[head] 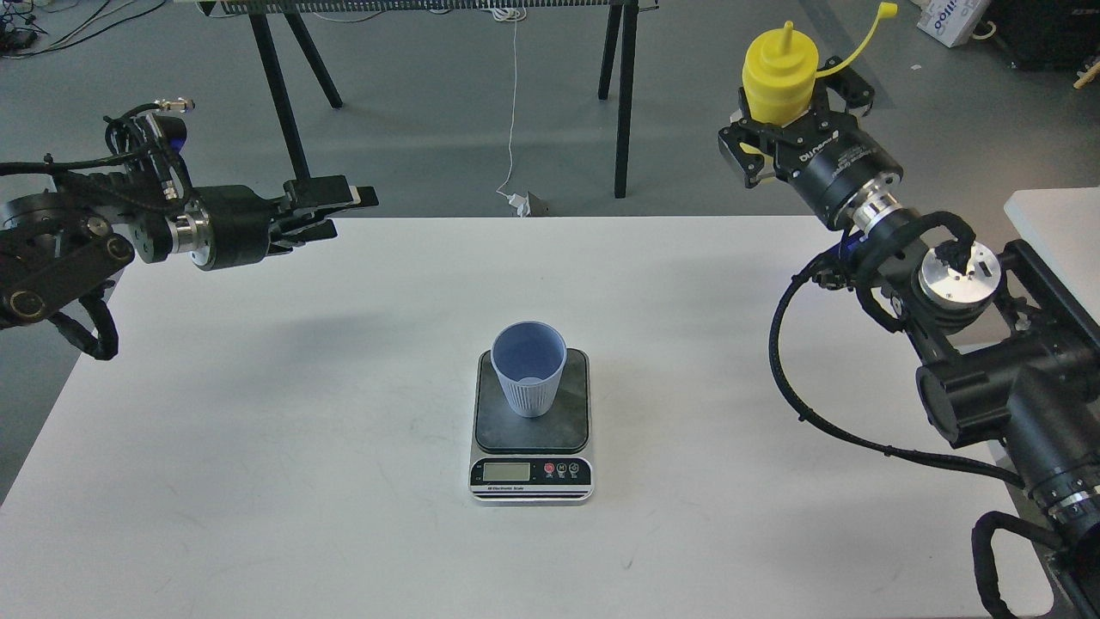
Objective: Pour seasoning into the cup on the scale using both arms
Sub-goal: 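Lower the yellow bottle upright onto the table and release it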
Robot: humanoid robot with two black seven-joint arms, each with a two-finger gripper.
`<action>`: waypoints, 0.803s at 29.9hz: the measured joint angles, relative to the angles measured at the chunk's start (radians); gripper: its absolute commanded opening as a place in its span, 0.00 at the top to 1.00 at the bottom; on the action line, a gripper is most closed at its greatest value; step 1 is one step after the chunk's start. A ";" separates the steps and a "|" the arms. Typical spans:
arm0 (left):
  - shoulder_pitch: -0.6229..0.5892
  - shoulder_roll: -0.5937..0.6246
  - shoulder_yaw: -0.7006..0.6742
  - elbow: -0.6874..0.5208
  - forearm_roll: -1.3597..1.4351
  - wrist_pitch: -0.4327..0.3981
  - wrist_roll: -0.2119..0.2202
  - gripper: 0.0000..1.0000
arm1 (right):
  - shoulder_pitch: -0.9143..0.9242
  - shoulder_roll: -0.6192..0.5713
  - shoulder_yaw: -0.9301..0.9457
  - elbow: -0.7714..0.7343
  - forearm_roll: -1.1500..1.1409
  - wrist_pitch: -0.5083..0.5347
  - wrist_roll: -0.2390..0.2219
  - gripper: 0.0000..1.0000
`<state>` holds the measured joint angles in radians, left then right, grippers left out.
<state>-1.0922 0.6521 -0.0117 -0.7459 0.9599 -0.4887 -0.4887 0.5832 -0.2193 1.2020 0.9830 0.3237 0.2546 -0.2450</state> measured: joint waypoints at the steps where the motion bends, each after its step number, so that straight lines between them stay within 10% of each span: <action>1: 0.000 0.000 0.000 0.000 0.001 0.000 0.000 0.01 | -0.042 0.000 0.001 0.018 0.001 0.015 -0.007 0.98; 11: 0.003 0.000 0.002 0.000 0.002 0.000 0.000 0.01 | -0.278 -0.011 -0.019 0.044 -0.003 0.219 -0.061 0.98; 24: 0.005 0.003 0.004 0.000 0.002 0.000 0.000 0.01 | -0.405 -0.030 -0.053 -0.041 -0.008 0.234 -0.079 0.96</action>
<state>-1.0876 0.6551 -0.0078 -0.7456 0.9619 -0.4886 -0.4886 0.1785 -0.2496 1.1491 0.9417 0.3160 0.4887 -0.3245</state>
